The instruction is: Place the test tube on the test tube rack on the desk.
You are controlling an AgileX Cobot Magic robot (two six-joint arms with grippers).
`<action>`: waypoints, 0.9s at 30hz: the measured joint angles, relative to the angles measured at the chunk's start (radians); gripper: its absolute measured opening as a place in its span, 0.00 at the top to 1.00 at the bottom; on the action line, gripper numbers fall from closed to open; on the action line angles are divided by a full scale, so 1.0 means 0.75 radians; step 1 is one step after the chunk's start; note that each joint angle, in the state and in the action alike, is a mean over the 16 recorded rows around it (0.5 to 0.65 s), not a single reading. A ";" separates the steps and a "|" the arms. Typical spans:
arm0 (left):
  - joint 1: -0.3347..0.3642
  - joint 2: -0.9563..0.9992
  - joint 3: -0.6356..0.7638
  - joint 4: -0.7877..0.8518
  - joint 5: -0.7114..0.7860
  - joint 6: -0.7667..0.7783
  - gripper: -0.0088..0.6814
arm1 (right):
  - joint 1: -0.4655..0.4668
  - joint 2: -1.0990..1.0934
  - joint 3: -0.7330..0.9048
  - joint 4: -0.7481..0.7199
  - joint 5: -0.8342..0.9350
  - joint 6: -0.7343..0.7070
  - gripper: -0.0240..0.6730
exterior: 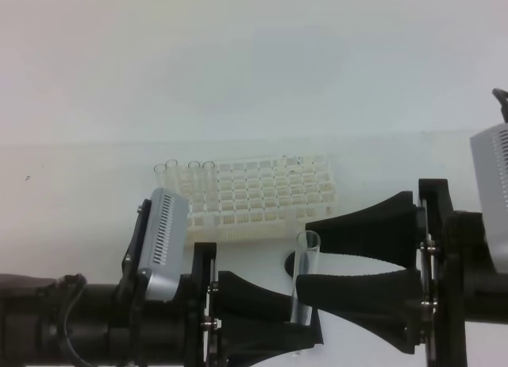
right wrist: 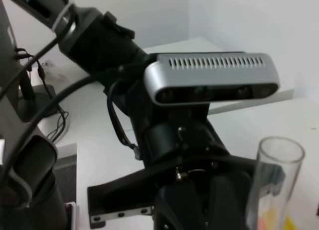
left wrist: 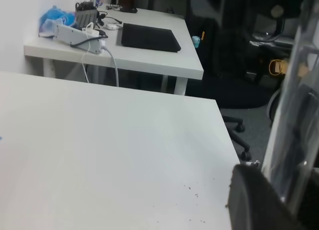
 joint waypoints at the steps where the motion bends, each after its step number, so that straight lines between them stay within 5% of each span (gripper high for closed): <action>1: 0.000 0.000 0.000 0.000 0.000 0.003 0.99 | 0.000 0.001 -0.003 0.000 0.002 0.000 0.40; 17: 0.000 0.000 0.000 0.000 -0.003 0.026 0.99 | 0.000 0.092 -0.073 0.000 0.092 0.001 0.42; 27: 0.000 0.000 -0.002 0.000 -0.004 0.001 0.99 | 0.000 0.138 -0.101 -0.005 0.128 -0.011 0.63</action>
